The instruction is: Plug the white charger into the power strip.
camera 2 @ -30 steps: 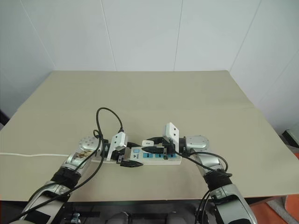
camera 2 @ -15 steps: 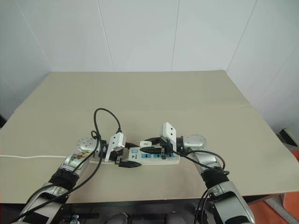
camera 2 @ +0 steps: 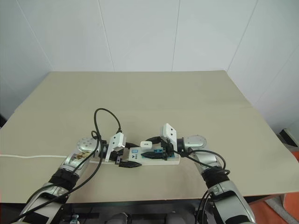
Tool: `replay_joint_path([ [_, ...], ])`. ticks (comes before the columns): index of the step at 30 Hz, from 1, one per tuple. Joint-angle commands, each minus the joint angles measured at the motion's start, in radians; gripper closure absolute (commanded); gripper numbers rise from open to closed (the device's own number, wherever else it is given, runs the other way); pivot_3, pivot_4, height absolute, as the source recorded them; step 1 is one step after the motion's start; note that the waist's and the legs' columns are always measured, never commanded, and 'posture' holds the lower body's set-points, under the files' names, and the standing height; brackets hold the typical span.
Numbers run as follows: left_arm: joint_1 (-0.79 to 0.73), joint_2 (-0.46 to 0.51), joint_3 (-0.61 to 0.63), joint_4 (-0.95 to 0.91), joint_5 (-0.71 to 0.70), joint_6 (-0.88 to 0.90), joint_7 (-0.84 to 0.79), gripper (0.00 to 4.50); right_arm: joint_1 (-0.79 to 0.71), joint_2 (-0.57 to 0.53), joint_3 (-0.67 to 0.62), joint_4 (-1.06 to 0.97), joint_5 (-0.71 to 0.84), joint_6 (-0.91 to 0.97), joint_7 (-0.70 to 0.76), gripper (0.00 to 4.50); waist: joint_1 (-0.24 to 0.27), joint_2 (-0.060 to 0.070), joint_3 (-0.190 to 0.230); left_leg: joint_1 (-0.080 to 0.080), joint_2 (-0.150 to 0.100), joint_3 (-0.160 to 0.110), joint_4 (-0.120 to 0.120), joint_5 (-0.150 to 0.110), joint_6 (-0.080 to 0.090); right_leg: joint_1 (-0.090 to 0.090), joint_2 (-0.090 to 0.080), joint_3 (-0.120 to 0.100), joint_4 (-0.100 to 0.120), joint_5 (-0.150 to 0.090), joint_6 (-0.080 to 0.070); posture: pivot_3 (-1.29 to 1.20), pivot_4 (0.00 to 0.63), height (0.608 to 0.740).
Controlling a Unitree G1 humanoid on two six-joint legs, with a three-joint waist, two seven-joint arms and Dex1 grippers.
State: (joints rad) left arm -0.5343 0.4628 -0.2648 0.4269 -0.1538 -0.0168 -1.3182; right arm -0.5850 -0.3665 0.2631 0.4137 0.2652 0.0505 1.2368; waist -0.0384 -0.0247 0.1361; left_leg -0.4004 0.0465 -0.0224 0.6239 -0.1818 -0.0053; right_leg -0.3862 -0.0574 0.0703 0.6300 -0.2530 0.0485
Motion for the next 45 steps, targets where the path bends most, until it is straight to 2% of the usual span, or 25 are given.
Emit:
replay_joint_path([
  [1,0.007,0.019,-0.021,-0.003,0.031,0.007,-0.011,1.2,0.03,-0.01,0.011,0.033,-0.027,0.044,0.01,0.03,0.0,0.0,0.0,0.0,0.0,0.0,0.0,0.0,0.0,0.0,0.0,0.0,0.0,0.0,0.0,0.0,0.15,0.74],
  [9,0.008,0.005,-0.01,-0.011,0.018,0.028,0.007,1.2,0.015,-0.024,-0.034,0.009,-0.007,0.048,0.005,0.03,0.001,0.0,0.0,0.0,0.0,0.0,0.0,0.0,0.0,0.0,0.0,0.0,0.0,0.0,0.0,0.0,0.15,0.74],
  [10,0.005,-0.002,0.0,-0.016,0.0,0.05,0.007,0.48,0.012,-0.026,-0.043,0.004,-0.003,0.049,0.003,0.0,0.001,0.0,0.0,0.0,0.0,0.0,0.0,0.0,0.0,0.0,0.0,0.0,0.0,0.0,0.0,0.0,0.15,0.74],
  [12,-0.002,-0.005,0.014,-0.029,-0.025,0.074,-0.004,0.01,0.01,-0.032,-0.053,-0.003,-0.004,0.05,0.005,0.0,0.003,0.0,0.0,-0.001,0.0,0.0,0.0,0.0,0.0,-0.001,0.0,0.0,0.0,0.0,0.0,0.0,0.15,0.74],
  [20,-0.008,0.012,0.051,-0.078,-0.052,0.059,-0.028,0.01,0.01,-0.026,-0.086,-0.057,0.019,0.066,-0.003,0.0,0.002,0.0,0.001,-0.003,0.0,0.0,0.0,0.0,0.0,-0.003,0.0,0.0,0.0,0.0,0.0,0.0,0.15,0.74],
  [23,-0.004,0.035,0.07,-0.138,-0.084,0.077,-0.052,0.01,0.017,-0.059,-0.112,-0.122,0.042,0.09,0.016,0.0,0.003,0.001,0.003,-0.005,0.0,0.0,0.0,0.0,0.0,-0.004,0.0,0.0,0.0,0.0,0.0,0.0,0.15,0.74],
  [33,0.075,0.224,0.157,-0.321,-0.206,0.201,-0.157,0.01,0.125,-0.264,-0.256,-0.35,0.157,0.19,0.055,0.0,0.002,0.002,0.007,-0.006,0.0,0.0,-0.002,0.0,0.0,-0.005,0.0,0.0,-0.002,0.0,-0.001,0.0,0.15,0.74],
  [40,0.221,0.381,0.321,-0.407,-0.256,0.238,-0.113,0.01,0.312,-0.446,-0.424,-0.487,0.22,0.235,0.054,0.0,0.003,0.002,0.011,-0.005,0.001,0.001,-0.003,0.0,0.0,-0.006,-0.001,0.0,-0.003,-0.003,0.003,0.0,0.15,0.74],
  [45,0.365,0.457,0.465,-0.503,-0.326,0.301,-0.091,0.01,0.465,-0.499,-0.534,-0.589,0.241,0.265,0.009,0.0,0.005,0.002,0.012,-0.005,0.001,0.002,-0.004,0.0,0.0,-0.006,-0.002,0.0,-0.004,-0.005,0.003,0.0,0.15,0.74],
])
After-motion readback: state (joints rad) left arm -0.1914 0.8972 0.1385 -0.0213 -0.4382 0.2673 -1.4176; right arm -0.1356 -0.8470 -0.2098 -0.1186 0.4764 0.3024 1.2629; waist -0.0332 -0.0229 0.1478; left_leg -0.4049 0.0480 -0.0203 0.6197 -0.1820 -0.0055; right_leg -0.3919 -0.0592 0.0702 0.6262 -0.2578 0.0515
